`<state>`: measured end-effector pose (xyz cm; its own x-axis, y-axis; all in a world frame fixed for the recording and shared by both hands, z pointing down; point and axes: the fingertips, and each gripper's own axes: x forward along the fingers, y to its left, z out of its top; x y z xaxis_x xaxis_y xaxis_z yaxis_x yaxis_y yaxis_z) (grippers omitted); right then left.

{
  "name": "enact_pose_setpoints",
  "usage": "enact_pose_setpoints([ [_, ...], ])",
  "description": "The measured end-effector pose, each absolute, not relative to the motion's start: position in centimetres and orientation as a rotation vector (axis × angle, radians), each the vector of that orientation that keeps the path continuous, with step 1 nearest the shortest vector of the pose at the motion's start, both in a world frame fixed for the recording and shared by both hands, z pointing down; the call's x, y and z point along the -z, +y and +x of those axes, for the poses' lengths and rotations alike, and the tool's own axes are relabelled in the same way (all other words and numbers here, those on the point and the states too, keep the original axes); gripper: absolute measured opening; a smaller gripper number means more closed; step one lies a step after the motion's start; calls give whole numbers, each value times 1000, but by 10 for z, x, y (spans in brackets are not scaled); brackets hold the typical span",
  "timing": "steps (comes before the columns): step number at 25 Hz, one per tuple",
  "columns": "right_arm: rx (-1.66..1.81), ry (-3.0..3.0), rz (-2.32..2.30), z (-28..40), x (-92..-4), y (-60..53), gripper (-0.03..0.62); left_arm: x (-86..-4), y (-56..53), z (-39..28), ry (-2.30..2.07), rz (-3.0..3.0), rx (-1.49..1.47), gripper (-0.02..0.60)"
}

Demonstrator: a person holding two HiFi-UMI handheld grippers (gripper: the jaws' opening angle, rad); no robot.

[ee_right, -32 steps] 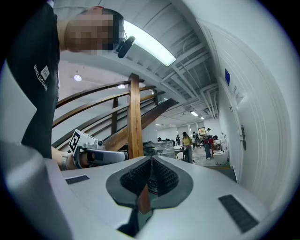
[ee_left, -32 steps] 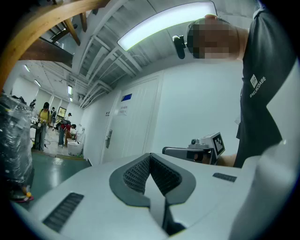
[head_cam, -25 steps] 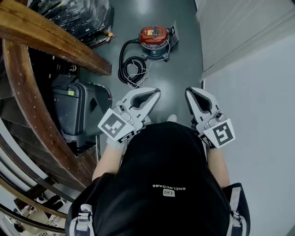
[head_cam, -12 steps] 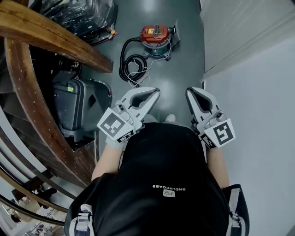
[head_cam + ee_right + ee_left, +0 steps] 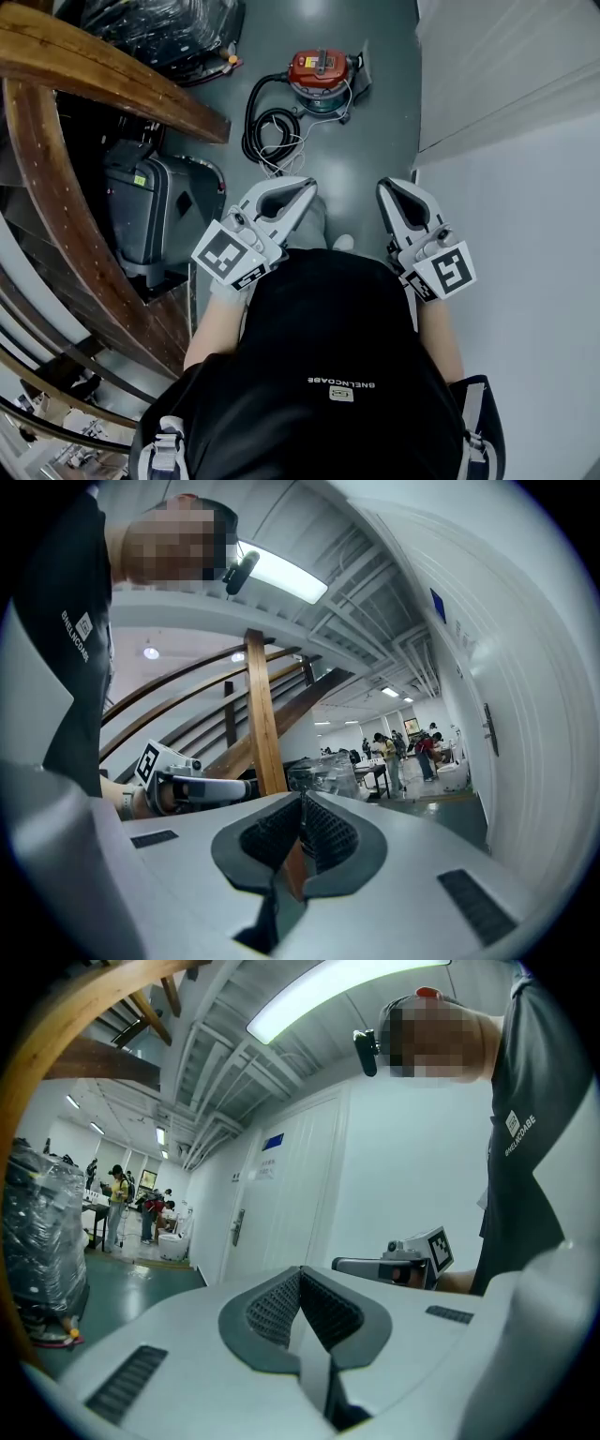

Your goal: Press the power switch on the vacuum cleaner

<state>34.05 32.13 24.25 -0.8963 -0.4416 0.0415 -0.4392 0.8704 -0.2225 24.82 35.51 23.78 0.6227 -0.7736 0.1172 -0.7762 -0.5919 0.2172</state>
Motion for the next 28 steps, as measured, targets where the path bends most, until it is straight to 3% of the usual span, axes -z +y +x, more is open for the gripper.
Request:
enact_pose_setpoints([
  [14, 322, 3216, -678, 172, -271, 162, 35, -257, 215, 83, -1298, 2509, 132, 15],
  [28, 305, 3509, -556, 45, -327, 11, 35, -287, 166, -50, -1518, 2271, 153, 15],
])
